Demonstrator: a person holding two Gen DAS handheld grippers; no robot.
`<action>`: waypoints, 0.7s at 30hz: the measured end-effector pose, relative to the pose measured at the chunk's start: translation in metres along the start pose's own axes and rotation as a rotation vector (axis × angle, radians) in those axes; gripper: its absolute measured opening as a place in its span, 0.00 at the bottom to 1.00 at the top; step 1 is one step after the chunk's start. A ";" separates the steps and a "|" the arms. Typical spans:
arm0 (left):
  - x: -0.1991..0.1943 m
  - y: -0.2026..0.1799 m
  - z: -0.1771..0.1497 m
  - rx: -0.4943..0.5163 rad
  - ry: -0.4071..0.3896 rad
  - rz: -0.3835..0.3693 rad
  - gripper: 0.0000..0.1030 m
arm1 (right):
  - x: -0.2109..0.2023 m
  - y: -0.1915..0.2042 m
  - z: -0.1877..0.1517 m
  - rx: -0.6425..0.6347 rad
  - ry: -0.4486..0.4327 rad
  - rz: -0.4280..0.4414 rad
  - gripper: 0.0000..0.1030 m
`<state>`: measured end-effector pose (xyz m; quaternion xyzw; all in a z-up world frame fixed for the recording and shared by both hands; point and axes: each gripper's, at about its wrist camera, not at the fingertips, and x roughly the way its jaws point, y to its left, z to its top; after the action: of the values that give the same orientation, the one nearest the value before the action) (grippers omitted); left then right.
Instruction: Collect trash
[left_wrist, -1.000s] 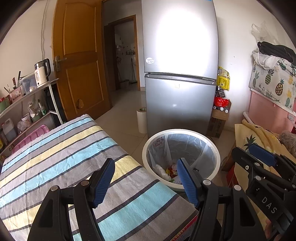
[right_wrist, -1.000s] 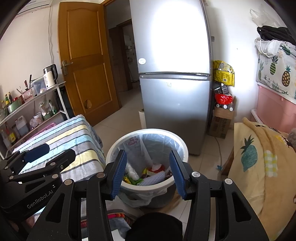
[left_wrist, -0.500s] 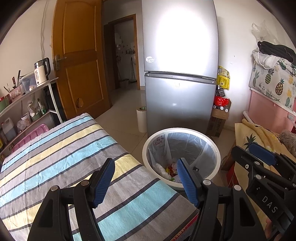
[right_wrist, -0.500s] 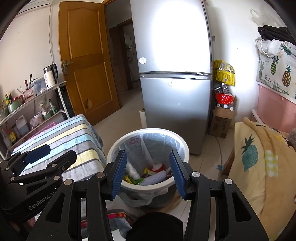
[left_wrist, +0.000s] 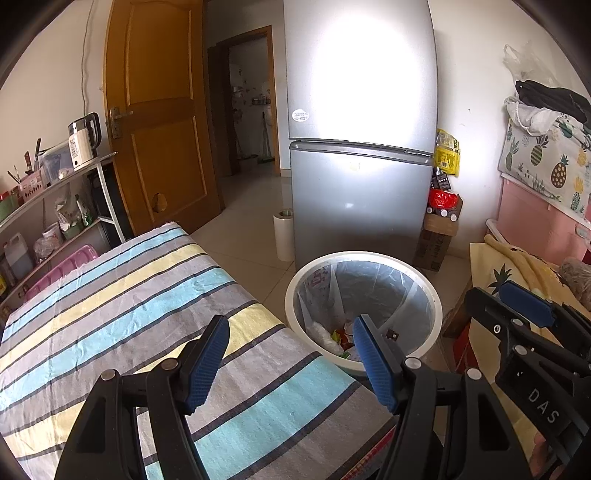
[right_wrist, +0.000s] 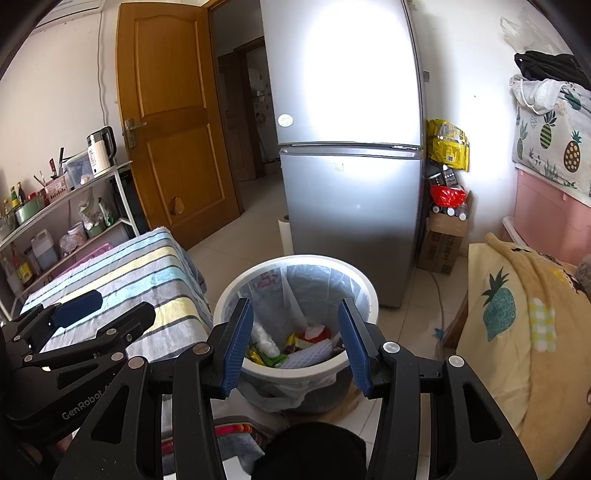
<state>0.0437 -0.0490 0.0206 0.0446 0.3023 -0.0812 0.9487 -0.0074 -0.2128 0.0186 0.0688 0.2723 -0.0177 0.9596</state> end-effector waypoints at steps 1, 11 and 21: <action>0.000 0.001 0.000 -0.001 0.001 0.001 0.67 | 0.000 0.000 0.000 -0.001 0.000 0.001 0.47; 0.001 0.004 0.000 -0.010 0.005 0.002 0.67 | -0.001 0.001 0.001 -0.003 -0.001 0.004 0.47; 0.000 0.004 0.000 -0.008 0.004 0.001 0.67 | 0.000 0.003 0.000 -0.004 -0.001 0.007 0.47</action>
<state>0.0443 -0.0447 0.0207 0.0408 0.3046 -0.0795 0.9483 -0.0070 -0.2101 0.0189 0.0679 0.2716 -0.0139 0.9599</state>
